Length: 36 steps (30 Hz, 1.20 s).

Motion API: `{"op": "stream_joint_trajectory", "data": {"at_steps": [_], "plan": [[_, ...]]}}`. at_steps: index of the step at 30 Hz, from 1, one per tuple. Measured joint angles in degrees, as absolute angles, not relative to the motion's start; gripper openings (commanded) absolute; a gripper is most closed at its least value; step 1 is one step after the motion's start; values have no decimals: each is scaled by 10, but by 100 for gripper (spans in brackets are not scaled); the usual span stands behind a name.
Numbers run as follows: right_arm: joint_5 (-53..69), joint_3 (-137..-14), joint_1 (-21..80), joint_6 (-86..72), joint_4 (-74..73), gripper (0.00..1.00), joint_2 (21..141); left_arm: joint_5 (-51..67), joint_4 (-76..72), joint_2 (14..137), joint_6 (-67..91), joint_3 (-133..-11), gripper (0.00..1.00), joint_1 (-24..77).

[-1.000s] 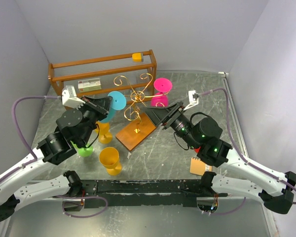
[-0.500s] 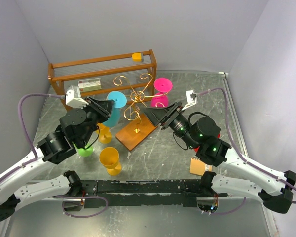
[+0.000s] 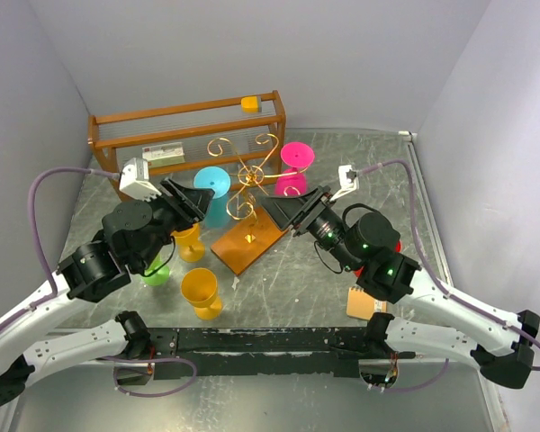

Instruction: Place the wine glass upside down on the wine glass rack

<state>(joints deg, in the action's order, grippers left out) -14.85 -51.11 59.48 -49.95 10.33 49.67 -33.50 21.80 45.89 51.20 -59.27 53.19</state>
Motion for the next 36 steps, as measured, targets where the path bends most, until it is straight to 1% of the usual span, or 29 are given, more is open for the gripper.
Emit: {"op": "stream_joint_trajectory", "data": {"at_steps": [5, 7, 10, 14, 16, 18, 25, 29, 32, 34, 36], "plan": [[-150, -512, 595, -501, 94, 60, 501, -315, 230, 449, 495, -594, 81, 532], [-153, -519, 595, -494, 78, 61, 503, -302, 231, 441, 481, -596, 86, 532], [-167, -548, 595, -474, 33, 63, 503, -278, 228, 421, 448, -596, 89, 532], [-207, -587, 595, -441, -25, 67, 477, -247, 218, 389, 395, -596, 90, 532], [-239, -604, 595, -426, -65, 70, 465, -233, 213, 366, 364, -596, 89, 532], [-280, -622, 595, -415, -107, 70, 461, -227, 208, 350, 343, -596, 89, 532], [-484, -663, 595, -407, -294, 71, 485, -228, 186, 310, 283, -556, 88, 532], [-581, -691, 595, -477, -448, 72, 522, -232, 181, 309, 256, -539, 87, 532], [-635, -707, 595, -568, -580, 76, 544, -234, 169, 311, 239, -537, 87, 532], [-659, -706, 592, -614, -651, 78, 551, -235, 157, 310, 228, -533, 87, 532], [-670, -705, 586, -632, -687, 79, 555, -235, 142, 309, 214, -526, 87, 532]]}}
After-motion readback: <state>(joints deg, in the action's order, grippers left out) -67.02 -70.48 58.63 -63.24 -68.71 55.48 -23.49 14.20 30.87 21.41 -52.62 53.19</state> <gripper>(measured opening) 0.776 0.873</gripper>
